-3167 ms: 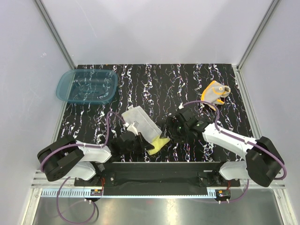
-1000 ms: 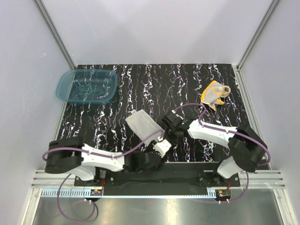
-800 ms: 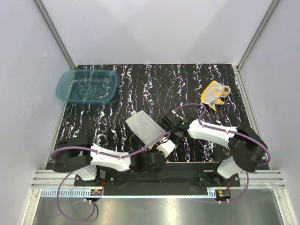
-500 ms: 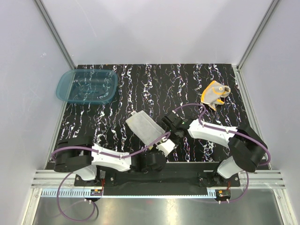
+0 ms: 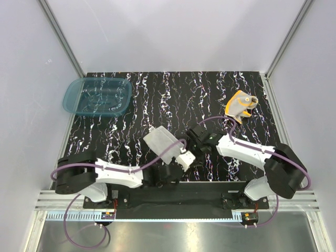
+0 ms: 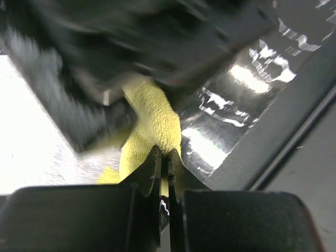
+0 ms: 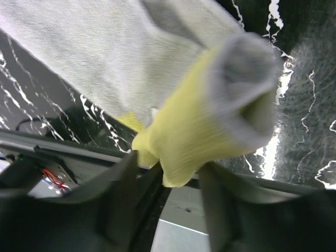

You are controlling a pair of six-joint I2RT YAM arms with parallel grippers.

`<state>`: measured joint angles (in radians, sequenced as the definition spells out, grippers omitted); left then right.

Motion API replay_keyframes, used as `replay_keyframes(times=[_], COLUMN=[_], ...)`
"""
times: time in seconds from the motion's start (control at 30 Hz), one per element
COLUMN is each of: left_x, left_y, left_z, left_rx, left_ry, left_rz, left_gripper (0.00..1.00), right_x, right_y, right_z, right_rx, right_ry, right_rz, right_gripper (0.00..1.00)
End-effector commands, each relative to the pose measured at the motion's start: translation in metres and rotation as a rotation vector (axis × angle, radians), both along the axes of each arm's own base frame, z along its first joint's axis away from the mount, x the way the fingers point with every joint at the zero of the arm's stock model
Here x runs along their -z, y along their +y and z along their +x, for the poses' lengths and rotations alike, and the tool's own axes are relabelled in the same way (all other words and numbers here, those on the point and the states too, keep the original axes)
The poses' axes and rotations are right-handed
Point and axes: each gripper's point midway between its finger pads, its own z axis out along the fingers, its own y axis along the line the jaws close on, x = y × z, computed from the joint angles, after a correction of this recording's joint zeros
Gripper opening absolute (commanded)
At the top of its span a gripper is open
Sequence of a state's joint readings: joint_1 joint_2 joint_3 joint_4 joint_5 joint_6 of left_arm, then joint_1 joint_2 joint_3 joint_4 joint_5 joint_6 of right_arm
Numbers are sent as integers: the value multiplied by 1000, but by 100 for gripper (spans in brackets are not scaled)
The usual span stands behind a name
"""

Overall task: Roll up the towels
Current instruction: Roll the towel

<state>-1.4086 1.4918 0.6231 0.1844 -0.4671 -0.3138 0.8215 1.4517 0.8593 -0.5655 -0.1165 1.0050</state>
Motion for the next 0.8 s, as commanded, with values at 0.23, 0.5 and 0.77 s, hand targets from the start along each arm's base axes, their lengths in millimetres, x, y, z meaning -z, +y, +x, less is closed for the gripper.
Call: replay_keyframes(times=[0.23,0.5,0.77], left_x=[-35,-26,-51], left_y=[-4,-3,1], left_z=[19,19,23], left_rx=[48,67,88], left_ry=[228,479,689], left_rz=[-309,-449,-744], left_gripper=[0,0,0], right_x=[-64,-82,-72], right_y=[-16,-26,-19], right_z=[25,27,21], right_rx=[68,115,100], right_ry=[-205,-289,-276], right_rz=[15,56,122], right_gripper=[83,88,86])
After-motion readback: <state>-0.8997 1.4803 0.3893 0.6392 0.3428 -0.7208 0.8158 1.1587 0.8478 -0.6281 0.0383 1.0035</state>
